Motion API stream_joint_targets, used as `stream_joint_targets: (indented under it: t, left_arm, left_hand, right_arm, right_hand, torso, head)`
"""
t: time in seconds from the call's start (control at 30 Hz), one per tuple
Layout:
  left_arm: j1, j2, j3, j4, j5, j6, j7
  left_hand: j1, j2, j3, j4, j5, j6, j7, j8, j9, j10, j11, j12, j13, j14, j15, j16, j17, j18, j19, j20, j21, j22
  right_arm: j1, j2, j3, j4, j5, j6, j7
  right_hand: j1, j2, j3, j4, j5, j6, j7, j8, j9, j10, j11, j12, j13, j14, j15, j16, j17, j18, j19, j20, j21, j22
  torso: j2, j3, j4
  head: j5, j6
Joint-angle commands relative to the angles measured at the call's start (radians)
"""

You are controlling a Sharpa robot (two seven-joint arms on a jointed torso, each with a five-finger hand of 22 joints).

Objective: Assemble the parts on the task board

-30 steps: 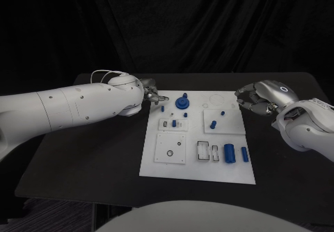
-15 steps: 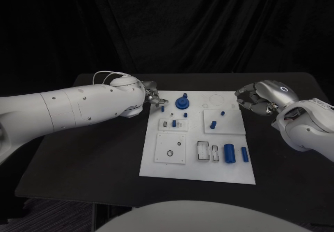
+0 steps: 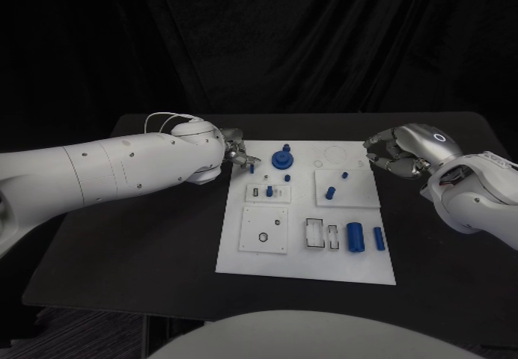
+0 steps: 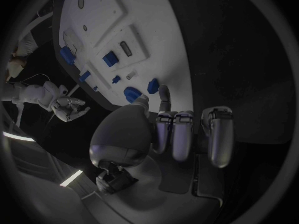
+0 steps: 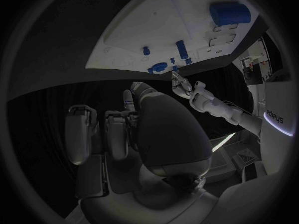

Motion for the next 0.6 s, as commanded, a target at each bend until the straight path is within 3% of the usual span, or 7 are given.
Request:
stream_joint_targets:
  t: [0.03, 0.6]
  left_arm:
    - [-0.003, 0.003, 0.001, 0.001, -0.001, 0.011, 0.008]
    - [-0.005, 0.006, 0.001, 0.000, -0.001, 0.010, 0.017]
  left_hand:
    - [0.011, 0.000, -0.001, -0.002, 0.005, -0.002, 0.007, -0.005, -0.002, 0.104, 0.005, -0.001, 0.263, 0.108, 0.001, 0.003, 0.263, -0.001, 0.054, -0.001, -0.006, 0.226]
    - [0.022, 0.004, 0.003, -0.002, 0.015, -0.004, 0.010, -0.013, -0.010, 0.104, 0.008, -0.001, 0.263, 0.108, 0.004, 0.003, 0.263, 0.001, 0.049, 0.001, -0.017, 0.222]
  right_arm:
    - [-0.002, 0.000, 0.001, 0.001, -0.003, -0.013, 0.001]
    - [-0.002, 0.002, 0.001, -0.001, -0.003, -0.010, 0.001]
  right_hand:
    - [-0.004, -0.006, 0.004, 0.002, 0.004, 0.007, 0.001, -0.003, -0.001, 0.053, -0.003, 0.000, 0.208, 0.104, -0.009, -0.001, 0.258, 0.004, 0.052, -0.006, 0.003, 0.226]
    - [-0.005, -0.006, 0.004, 0.003, 0.006, 0.007, 0.001, -0.003, -0.002, 0.052, -0.003, -0.002, 0.207, 0.103, -0.009, -0.005, 0.255, 0.006, 0.050, -0.006, -0.001, 0.224]
  torso:
    - [0.001, 0.0005, -0.0007]
    - [0.000, 0.0012, -0.0006]
  head:
    - [-0.001, 0.000]
    - [-0.006, 0.000]
